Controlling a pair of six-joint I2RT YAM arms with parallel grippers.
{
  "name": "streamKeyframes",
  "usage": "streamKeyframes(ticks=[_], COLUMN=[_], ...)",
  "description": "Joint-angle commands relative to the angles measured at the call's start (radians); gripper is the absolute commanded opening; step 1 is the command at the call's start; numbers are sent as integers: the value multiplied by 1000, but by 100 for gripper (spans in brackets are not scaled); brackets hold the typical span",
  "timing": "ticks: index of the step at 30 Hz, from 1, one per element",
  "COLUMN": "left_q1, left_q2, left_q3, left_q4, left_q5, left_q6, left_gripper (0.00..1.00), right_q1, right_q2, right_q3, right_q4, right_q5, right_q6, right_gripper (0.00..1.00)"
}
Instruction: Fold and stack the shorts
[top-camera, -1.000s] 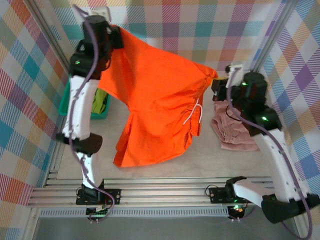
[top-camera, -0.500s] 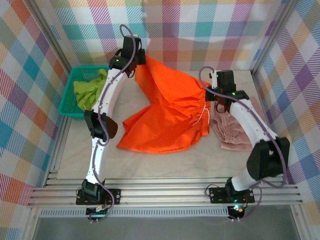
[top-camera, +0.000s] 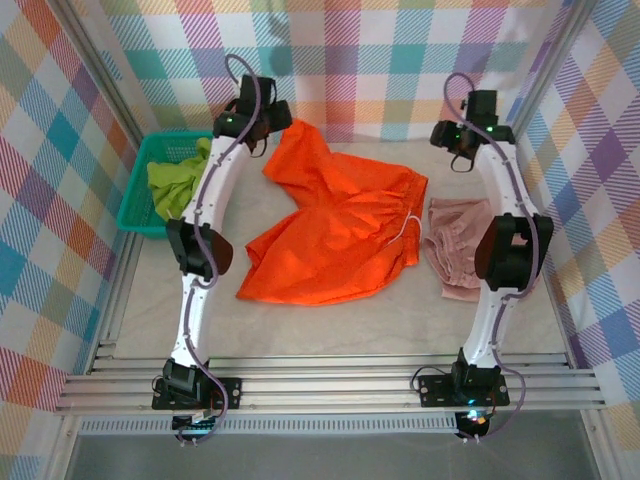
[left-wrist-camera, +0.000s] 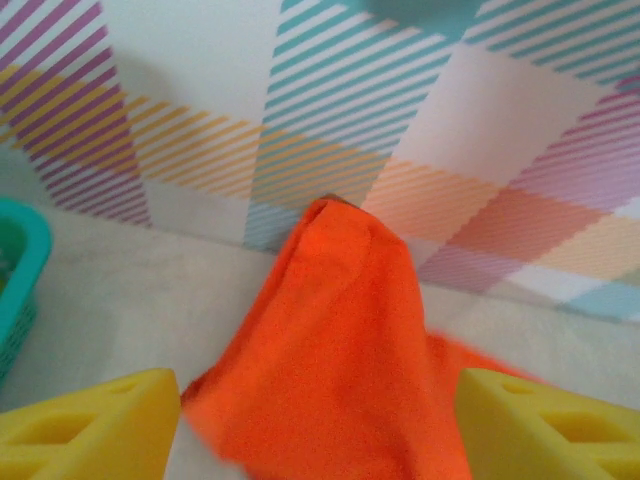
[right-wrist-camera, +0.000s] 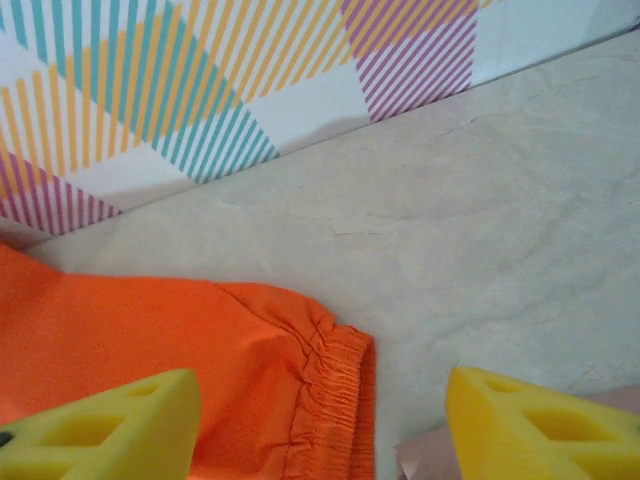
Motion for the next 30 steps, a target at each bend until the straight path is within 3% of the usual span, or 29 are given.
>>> streamKeyframes(ticks=[1,5,7,13,19,23,30], left_q1=[7,7,7,-1,-30,-33,-33], left_q2=[-297,-691,-834,-1010,-1007,-970,-839], left_q3=[-200,-882,-1122,-1541,-1695,-1738,-1736], left_q4=[-134,154,241,338,389,456,512], left_q5=[85,190,197,236,170,133,162], left_q6=[-40,-175,-255,-476,-645,-678,-681], left_gripper=[76,95,100,98,77,69,65], right_q1=[20,79,133,286,377,389,403], right_q2=[-128,-318,-395,-586,-756,-781,-763], right_q3=[-105,-415,-541,-861,-1113,-1202,-1251], right_q4=[21,198,239,337,499,566,564], right_q5=[-223,-351,-374,-382,-313,-327,-332], right_q6=[113,175,173,191,195,239,272], right_gripper=[70,78,81,82,91,92,92])
